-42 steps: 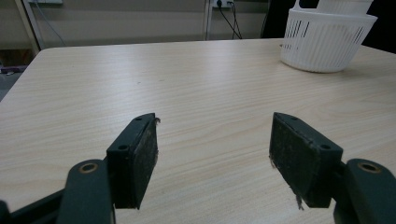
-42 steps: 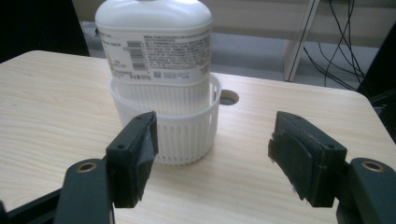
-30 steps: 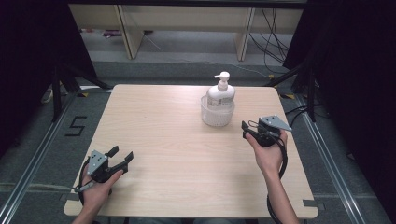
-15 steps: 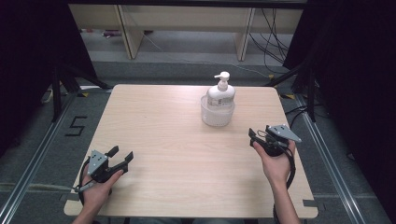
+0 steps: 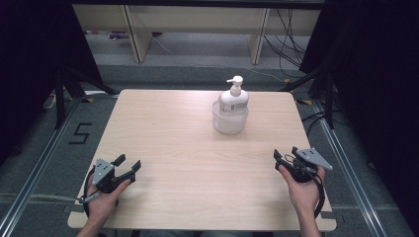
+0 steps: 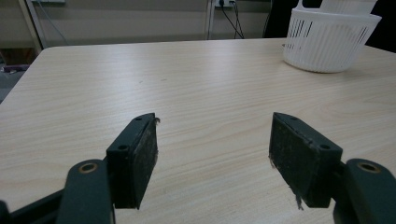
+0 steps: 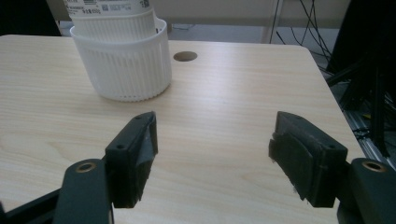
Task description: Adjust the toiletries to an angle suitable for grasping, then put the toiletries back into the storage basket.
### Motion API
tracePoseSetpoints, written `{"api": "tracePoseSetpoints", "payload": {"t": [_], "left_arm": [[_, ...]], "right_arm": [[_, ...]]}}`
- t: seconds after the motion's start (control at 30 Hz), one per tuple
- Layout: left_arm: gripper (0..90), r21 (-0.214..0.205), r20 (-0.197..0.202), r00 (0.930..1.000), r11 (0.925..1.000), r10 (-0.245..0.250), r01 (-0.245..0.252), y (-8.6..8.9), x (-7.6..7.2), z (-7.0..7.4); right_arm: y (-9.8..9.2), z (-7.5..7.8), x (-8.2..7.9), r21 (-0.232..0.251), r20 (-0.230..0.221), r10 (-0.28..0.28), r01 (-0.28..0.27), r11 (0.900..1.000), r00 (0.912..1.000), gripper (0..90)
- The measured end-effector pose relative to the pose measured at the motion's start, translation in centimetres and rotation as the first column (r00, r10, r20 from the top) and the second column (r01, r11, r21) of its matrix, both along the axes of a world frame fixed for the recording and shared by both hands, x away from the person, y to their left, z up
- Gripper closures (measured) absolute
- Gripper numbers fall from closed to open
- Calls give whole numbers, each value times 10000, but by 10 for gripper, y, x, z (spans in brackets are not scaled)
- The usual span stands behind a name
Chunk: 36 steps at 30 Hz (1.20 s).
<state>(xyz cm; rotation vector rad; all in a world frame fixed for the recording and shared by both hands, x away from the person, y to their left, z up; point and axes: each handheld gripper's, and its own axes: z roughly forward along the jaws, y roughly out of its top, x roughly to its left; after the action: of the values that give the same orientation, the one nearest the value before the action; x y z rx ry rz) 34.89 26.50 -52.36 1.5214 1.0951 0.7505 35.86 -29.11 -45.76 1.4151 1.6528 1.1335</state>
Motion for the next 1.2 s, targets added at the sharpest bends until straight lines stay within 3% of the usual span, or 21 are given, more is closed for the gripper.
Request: {"api": "tracePoseSetpoints", "payload": {"t": [0.03, 0.07, 0.1, 0.27, 0.37, 0.4, 0.57, 0.73, 0.8, 0.9, 0.93, 1.0, 1.03, 1.07, 1.1, 1.2], "left_arm": [[320, 4, 14, 10000, 10000, -9, 9, 0, 0, 0], [319, -4, 21, 10000, 10000, -7, 7, 0, 0, 0], [319, -22, 23, 10000, 10000, -6, 6, 1, 0, 0], [319, -81, 1, 10000, 10000, -19, 19, 1, 0, 0], [320, -26, 16, 10000, 10000, -3, 3, 0, 0, 0], [320, -26, 14, 10000, 10000, 5, -5, 0, 0, 0], [320, -27, 16, 10000, 10000, 13, -13, 0, 0, 0], [320, -151, 20, 10000, 9999, 47, -46, 1, 0, 0], [320, -240, 135, 9999, 9997, -16, 19, 2, 0, -1], [320, -193, 124, 9999, 9998, 2, 0, 1, 0, -1], [320, -122, 48, 10000, 9999, 41, -40, 1, -1, 0], [320, -42, 62, 10000, 10000, -3, 4, 1, -1, 0], [321, -32, 55, 10000, 10000, -2, 3, 1, -1, 0], [321, -47, 50, 10000, 10000, 12, -12, 0, -1, 0], [321, -47, 50, 10000, 10000, 12, -12, 0, -1, 0], [321, -55, 44, 10000, 10000, 8, -8, 0, -1, 0]], "right_arm": [[-2, -1, -1, 40, 53, -15, 15, 10000, 10000, 318], [0, -1, -5, 366, -222, -239, 247, 9990, 9995, 318], [-4, -3, -5, -6, -16, -71, 71, 10000, 10000, 318], [-9, -6, -10, 148, 34, -191, 191, 9997, 9998, 318], [-10, -5, -14, 252, -164, -280, 285, 9993, 9995, 318], [-12, -7, -13, 284, -8, -101, 101, 9995, 9999, 318], [-17, -11, -16, 121, 154, -386, 384, 9992, 9991, 319], [-21, -21, -21, 429, 91, -590, 585, 9974, 9982, 322], [-24, -25, -20, 176, 264, -519, 515, 9985, 9983, 323], [-25, -29, -23, 387, 24, -678, 676, 9970, 9977, 323], [-28, -32, -22, 127, 331, -582, 578, 9982, 9978, 324], [-28, -34, -22, 318, 255, -521, 513, 9982, 9983, 323], [-30, -35, -22, 130, 310, -479, 475, 9988, 9984, 323], [-29, -37, -24, 311, 274, -677, 668, 9973, 9973, 322], [-31, -37, -24, 68, 129, -641, 640, 9979, 9979, 322], [-32, -40, -25, 275, 292, -636, 628, 9976, 9975, 322]]}}
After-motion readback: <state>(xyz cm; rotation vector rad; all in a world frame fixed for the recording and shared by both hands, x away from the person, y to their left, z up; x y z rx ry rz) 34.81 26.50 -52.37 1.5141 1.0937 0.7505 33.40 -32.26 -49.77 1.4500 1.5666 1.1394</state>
